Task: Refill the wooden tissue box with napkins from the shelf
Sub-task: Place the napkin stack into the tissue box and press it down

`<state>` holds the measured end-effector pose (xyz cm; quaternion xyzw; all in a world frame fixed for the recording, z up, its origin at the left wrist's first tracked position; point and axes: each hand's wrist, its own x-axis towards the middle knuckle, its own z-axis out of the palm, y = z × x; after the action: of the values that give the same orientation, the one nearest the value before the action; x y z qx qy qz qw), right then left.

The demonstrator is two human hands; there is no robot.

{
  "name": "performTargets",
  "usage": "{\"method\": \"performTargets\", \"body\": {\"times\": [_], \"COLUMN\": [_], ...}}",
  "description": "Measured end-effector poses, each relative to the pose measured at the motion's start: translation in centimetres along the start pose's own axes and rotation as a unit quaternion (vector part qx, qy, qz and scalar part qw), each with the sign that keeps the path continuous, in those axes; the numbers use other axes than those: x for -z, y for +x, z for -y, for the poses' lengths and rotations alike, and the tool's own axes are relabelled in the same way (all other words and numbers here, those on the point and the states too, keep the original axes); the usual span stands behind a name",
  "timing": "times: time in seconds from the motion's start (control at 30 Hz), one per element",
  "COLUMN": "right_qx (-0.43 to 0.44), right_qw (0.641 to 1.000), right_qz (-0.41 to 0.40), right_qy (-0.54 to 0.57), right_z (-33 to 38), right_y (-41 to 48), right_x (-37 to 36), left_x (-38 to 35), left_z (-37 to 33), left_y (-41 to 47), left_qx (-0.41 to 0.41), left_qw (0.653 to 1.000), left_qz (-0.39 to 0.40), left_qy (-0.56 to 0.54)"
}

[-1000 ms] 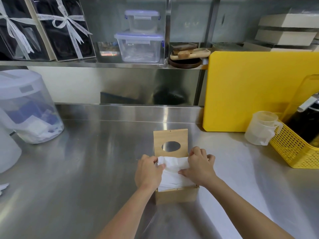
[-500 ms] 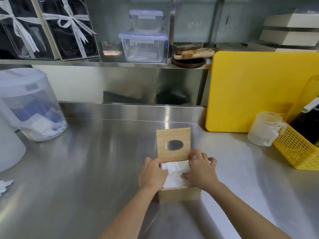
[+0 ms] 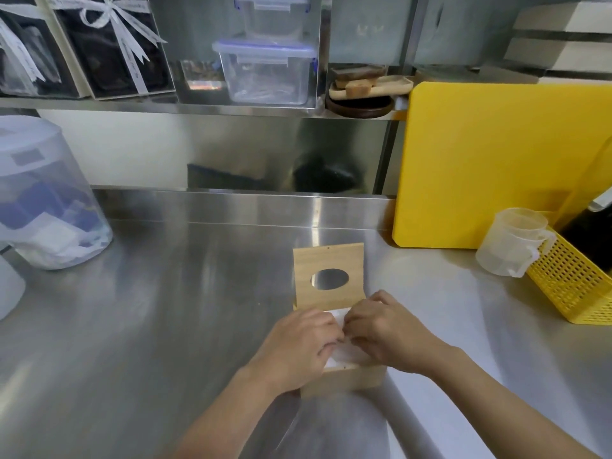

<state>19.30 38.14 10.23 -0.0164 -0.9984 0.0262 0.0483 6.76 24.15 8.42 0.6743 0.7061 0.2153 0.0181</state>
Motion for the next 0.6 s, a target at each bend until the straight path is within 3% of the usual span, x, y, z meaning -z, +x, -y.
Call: {"method": "performTargets", "body": {"times": [0.17,0.23,0.3,0.37,0.43,0.5,0.6], "right_qx": [-0.061,-0.053,0.002,0.056,0.056,0.026,-0.03], "right_qw": [0.992,0.989,0.991,0.993,0.996,0.998,0.998], "right_qz": [-0.07,-0.118,-0.128,-0.1,-0.057,-0.025,0.041], "right_qy": [-0.081,-0.072,-0.035,-0.02,-0.034,-0.052,-0.041], "right_z": [-1.2,-1.4,-1.2,-1.1,-1.1,-1.5,-2.0], "right_y": [0.1,0.0,0.0,0.0,0.0,0.1,0.2], "right_x": [-0.4,-0.5,-0.6,-0.7,-0.9,-0.9,-1.1], "left_x": [0.7,1.1,0.8,0.5,0.2,-0.1,-0.6], "left_z": [1.2,1.1,1.1,1.0,1.0,1.2,1.7], "left_y": [0.4,0.6,0.7,0.6,0.6,0.5,0.7], "left_qx": [0.047,0.075,0.055,-0.018,-0.058,-0.007,0.047], "left_qw": [0.987,0.977,0.984,0.993,0.992,0.991,0.984], "left_qz": [0.044,0.02,-0.038,-0.032,0.015,0.07,0.09], "left_qy": [0.147,0.199,0.164,0.109,0.109,0.115,0.146]}}
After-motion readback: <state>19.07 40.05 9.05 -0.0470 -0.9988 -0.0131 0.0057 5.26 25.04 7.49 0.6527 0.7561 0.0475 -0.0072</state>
